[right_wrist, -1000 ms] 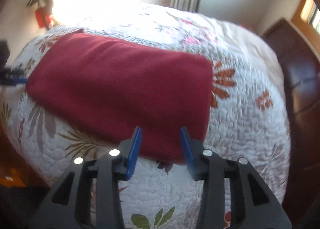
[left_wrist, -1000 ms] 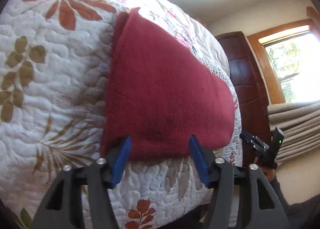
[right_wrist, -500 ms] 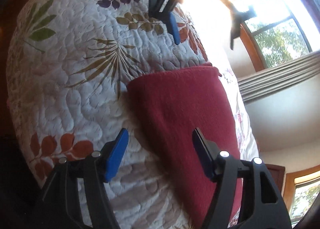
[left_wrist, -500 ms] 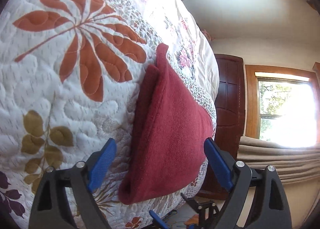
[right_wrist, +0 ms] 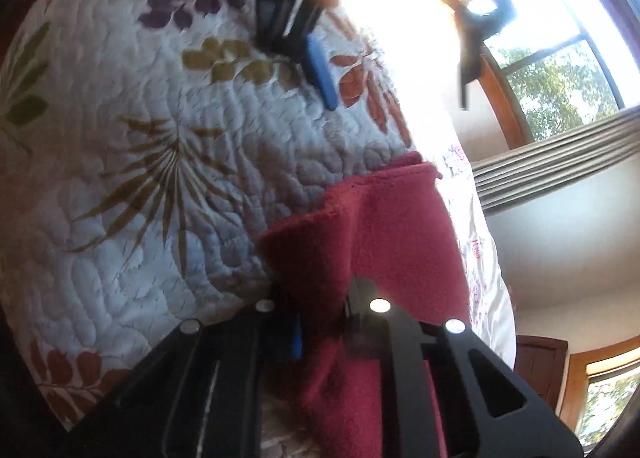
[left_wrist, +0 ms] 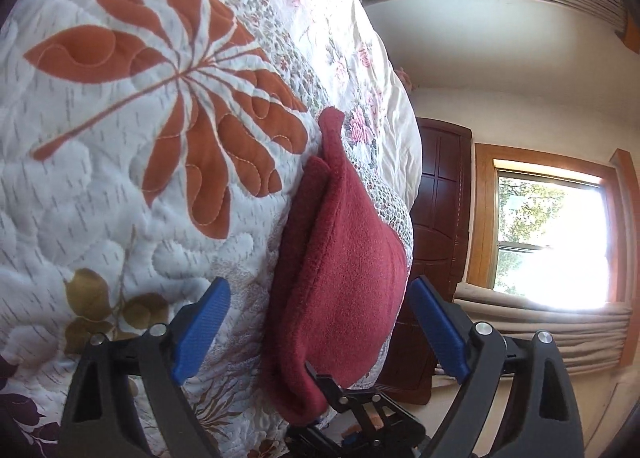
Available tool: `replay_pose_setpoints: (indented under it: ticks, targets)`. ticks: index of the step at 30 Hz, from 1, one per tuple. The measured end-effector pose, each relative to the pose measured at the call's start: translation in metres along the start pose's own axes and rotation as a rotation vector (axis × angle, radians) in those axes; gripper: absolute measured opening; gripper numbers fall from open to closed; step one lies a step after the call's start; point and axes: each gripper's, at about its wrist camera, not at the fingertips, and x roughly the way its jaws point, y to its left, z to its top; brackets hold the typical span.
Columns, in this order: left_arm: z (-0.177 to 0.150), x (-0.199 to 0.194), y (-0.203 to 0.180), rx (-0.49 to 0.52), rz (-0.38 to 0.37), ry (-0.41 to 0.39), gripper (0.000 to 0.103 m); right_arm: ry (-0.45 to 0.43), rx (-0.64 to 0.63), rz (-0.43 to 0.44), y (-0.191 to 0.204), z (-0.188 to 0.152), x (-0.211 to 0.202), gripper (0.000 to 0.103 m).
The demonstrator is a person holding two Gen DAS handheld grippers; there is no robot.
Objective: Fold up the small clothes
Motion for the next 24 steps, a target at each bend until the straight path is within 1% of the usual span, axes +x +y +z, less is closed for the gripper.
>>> replay_pose_setpoints:
  ticks: [2, 5, 8, 11, 14, 16, 17, 18, 19, 21, 24]
  targets:
    - [0.000, 0.005, -0.001, -0.020, -0.040, 0.021, 0.092, -0.034, 0.044, -0.004, -0.014, 0.000, -0.017, 0.011]
    - [0.002, 0.022, -0.008, -0.037, -0.087, 0.079, 0.093, -0.055, 0.100, -0.006, -0.033, 0.000, -0.030, 0.011]
    - [0.008, 0.046, -0.020, -0.013, -0.065, 0.140, 0.094, -0.065, 0.142, 0.000, -0.045, 0.002, -0.033, 0.011]
    - [0.019, 0.071, -0.024, -0.021, 0.003, 0.207, 0.094, -0.067, 0.164, 0.009, -0.045, -0.002, -0.039, 0.011]
    - [0.031, 0.091, -0.027, -0.026, 0.027, 0.267, 0.094, -0.072, 0.181, 0.009, -0.049, -0.003, -0.039, 0.011]
    - [0.038, 0.097, -0.029, -0.041, 0.028, 0.278, 0.092, -0.073, 0.201, 0.014, -0.053, -0.002, -0.040, 0.011]
    - [0.040, 0.099, -0.031, -0.038, 0.033, 0.288, 0.077, -0.076, 0.210, 0.013, -0.055, -0.001, -0.042, 0.011]
    - [0.042, 0.101, -0.033, -0.031, 0.057, 0.296, 0.054, -0.081, 0.220, 0.013, -0.059, 0.000, -0.043, 0.011]
    - [0.045, 0.103, -0.035, -0.030, 0.071, 0.298, 0.048, -0.084, 0.231, 0.014, -0.061, -0.001, -0.045, 0.011]
    - [0.049, 0.104, -0.036, -0.034, 0.081, 0.295, 0.028, -0.089, 0.253, 0.022, -0.067, 0.000, -0.047, 0.011]
    - [0.050, 0.102, -0.036, -0.039, 0.083, 0.288, 0.023, -0.088, 0.274, 0.037, -0.072, 0.002, -0.046, 0.011]
